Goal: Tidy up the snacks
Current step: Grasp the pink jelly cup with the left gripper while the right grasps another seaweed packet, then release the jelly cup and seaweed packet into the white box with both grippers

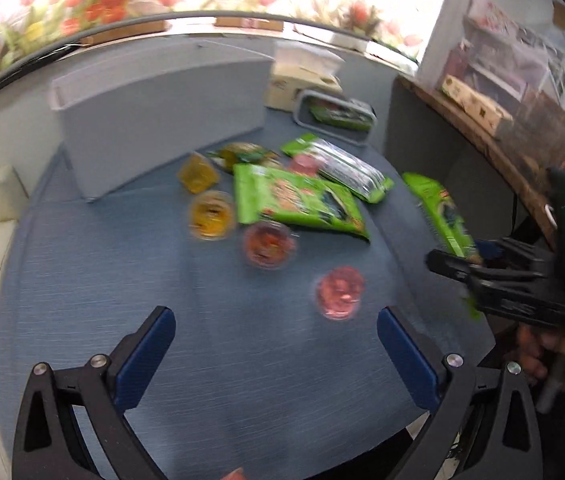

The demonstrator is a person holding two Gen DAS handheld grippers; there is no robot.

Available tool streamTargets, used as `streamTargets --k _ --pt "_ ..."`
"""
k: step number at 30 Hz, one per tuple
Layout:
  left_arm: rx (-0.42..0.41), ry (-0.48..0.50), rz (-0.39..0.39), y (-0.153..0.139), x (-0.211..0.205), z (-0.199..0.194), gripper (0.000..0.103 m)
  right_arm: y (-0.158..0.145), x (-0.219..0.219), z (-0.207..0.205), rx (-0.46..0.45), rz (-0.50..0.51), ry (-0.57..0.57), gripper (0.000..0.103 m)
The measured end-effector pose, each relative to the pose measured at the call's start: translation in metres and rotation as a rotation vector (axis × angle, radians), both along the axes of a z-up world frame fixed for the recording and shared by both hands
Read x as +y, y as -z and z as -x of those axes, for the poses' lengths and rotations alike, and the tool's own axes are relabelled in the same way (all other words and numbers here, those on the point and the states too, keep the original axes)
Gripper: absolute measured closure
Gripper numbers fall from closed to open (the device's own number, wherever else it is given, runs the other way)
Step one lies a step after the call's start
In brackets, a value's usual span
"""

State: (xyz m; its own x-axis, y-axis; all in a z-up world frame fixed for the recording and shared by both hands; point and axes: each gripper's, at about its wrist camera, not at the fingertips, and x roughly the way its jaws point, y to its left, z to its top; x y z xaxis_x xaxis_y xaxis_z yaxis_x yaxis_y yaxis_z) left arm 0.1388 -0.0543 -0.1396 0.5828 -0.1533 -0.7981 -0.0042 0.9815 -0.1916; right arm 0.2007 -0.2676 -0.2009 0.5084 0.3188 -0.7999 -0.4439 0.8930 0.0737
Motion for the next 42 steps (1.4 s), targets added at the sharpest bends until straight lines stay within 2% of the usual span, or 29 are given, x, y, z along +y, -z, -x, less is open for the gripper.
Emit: streamTargets --k 5,11,15,17,18,20,21,22,25,27,28,32,42 --pt "0.011 -0.008 -0.022 0.019 -0.040 -0.020 0.000 -0.016 -0.026 0.037 -0.016 -0.021 0.053 0.032" --pt "0.025 -0.068 -0.098 0.038 -0.068 -0.042 0.000 -0.024 -0.060 0.069 -0.014 -0.077 0.151 0.032" --pt "0.075 -0.113 -0.156 0.055 -0.072 -0.055 0.018 -0.029 -0.077 0.085 -0.017 -0.113 0.176 0.032" --pt "0.091 -0.121 -0.166 0.063 -0.072 -0.058 0.018 -0.032 -0.082 0.090 -0.028 -0.110 0.183 0.032" --pt "0.074 -0.123 -0.177 0.063 -0.072 -0.056 0.022 -0.033 -0.084 0.092 -0.027 -0.117 0.182 0.032" --pt "0.064 -0.112 -0.169 0.062 -0.072 -0.056 0.031 -0.035 -0.088 0.094 -0.030 -0.126 0.186 0.032" --pt "0.061 -0.111 -0.172 0.060 -0.072 -0.055 0.044 -0.036 -0.090 0.095 -0.031 -0.125 0.186 0.032" --pt "0.057 -0.109 -0.175 0.059 -0.072 -0.054 0.052 -0.036 -0.091 0.095 -0.032 -0.127 0.188 0.032" --pt "0.064 -0.098 -0.128 0.056 -0.065 -0.052 0.059 -0.036 -0.091 0.095 -0.029 -0.150 0.184 0.032" --pt "0.073 -0.098 -0.087 0.054 -0.058 -0.050 0.059 -0.035 -0.089 0.096 -0.030 -0.154 0.176 0.032" --pt "0.074 -0.097 -0.083 0.053 -0.057 -0.050 0.063 -0.035 -0.087 0.096 -0.027 -0.157 0.171 0.032" --pt "0.069 -0.095 -0.046 0.048 -0.048 -0.046 0.063 -0.035 -0.080 0.097 -0.023 -0.164 0.154 0.032" --pt "0.011 -0.094 -0.024 0.020 -0.024 -0.032 0.063 -0.044 -0.052 0.099 -0.045 -0.173 0.089 0.032"
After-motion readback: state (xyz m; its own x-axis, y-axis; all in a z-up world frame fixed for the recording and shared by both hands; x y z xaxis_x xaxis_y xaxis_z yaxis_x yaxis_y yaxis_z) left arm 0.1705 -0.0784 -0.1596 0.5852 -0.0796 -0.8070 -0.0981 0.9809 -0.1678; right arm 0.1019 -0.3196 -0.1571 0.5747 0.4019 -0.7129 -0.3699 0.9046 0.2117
